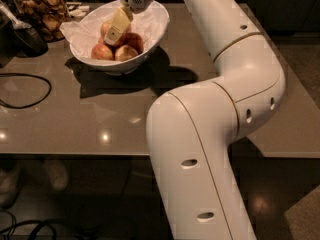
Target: Pick apple from white bowl
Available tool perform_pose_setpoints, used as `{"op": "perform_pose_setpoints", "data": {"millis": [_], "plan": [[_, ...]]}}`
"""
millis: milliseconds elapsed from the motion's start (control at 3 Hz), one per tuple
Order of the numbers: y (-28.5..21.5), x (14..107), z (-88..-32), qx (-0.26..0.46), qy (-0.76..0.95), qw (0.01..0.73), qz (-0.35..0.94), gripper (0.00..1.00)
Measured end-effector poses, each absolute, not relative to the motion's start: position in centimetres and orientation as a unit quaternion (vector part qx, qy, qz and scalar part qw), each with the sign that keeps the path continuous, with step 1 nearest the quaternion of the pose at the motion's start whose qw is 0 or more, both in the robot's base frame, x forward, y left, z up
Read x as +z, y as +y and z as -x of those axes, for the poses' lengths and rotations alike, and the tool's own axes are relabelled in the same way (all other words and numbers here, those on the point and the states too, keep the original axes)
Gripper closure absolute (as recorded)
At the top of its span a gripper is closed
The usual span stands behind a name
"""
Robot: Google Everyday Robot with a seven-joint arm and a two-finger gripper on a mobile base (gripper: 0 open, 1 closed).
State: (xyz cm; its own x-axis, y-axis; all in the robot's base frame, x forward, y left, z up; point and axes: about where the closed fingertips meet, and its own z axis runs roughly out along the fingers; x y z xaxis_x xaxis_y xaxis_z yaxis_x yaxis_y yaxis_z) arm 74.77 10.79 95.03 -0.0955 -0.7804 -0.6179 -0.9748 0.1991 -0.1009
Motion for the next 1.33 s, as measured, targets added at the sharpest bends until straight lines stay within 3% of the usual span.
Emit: {"op": "perform_pose_setpoints", "data": {"millis": [1000,1333], "plan": [[12.3,93.0,-74.0,0.186,0.715,0.268,0.618,0.2],[12.3,93.0,-74.0,0.186,0.715,0.268,0.618,0.37]]}}
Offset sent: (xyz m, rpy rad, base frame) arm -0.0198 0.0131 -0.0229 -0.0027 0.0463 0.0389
